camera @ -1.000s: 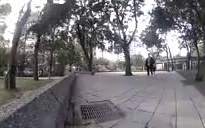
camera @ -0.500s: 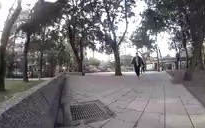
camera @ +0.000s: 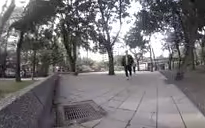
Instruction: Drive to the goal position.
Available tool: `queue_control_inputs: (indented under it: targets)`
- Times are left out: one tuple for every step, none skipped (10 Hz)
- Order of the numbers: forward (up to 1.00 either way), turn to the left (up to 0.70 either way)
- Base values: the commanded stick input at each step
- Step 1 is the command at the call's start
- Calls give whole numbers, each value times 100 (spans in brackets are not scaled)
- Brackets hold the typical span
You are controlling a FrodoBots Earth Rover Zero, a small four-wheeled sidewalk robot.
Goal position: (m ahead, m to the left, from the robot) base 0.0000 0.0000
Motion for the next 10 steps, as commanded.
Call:
queue_control_inputs:
  targets:
    - [0,-70]
    - [0,-70]
    - [0,-70]
    - [0,-70]
    - [0,-70]
    - [0,-70]
    - [0,-70]
    - [0,-70]
    - [0,-70]
    - [0,-43]
